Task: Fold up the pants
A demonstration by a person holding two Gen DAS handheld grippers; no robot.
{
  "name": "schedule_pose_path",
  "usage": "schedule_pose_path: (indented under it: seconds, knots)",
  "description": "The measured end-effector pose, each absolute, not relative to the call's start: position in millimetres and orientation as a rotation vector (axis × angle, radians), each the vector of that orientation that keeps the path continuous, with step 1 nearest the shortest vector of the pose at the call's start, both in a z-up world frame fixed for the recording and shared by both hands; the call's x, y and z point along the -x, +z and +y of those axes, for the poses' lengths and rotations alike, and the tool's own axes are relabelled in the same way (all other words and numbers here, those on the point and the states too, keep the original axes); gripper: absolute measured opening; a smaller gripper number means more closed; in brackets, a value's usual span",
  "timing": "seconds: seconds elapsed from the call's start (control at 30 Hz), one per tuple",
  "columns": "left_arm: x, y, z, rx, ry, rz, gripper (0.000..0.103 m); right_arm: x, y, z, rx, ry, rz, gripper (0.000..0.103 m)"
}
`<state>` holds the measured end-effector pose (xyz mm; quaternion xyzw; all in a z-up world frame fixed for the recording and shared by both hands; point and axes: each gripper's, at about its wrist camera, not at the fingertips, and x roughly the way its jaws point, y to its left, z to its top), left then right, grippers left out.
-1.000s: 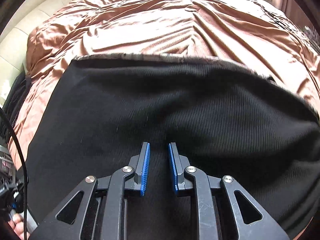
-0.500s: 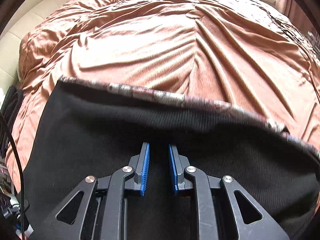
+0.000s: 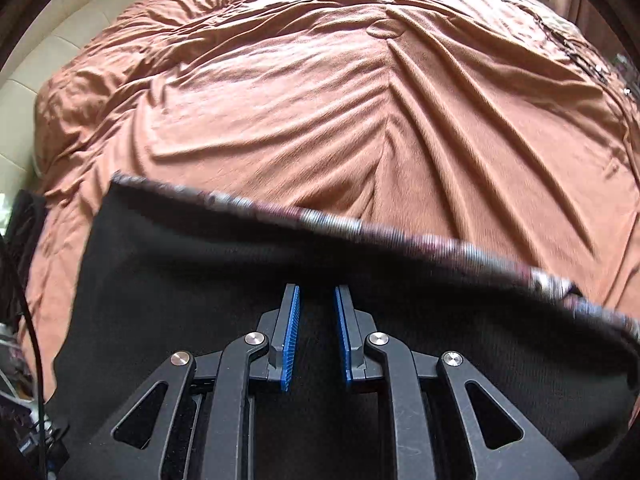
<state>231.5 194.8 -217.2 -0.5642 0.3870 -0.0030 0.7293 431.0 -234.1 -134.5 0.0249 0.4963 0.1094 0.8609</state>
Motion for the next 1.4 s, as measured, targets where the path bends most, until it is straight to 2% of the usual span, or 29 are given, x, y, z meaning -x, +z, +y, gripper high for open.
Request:
schedule_pose_path:
  seconds: [0.83, 1.07, 1.4]
  knots:
    - [-248.5, -180.8, 193.4, 1.194, -0.174, 0.758, 0.009, -259.4, -143.3, -257.1, -0.137, 0.347, 1.025, 0.013]
    - [-259.0, -138.1, 174.9, 1.115, -0.308, 0.677, 0.009, -226.1, -150.1, -265.7, -0.209, 0.394, 1.027, 0.004]
    - [-286.9, -87.3, 133.3, 1.031, -0.419, 0.653, 0.009, -205.6, -130.1, -313.0, -0.302, 0.44, 0.973, 0.004]
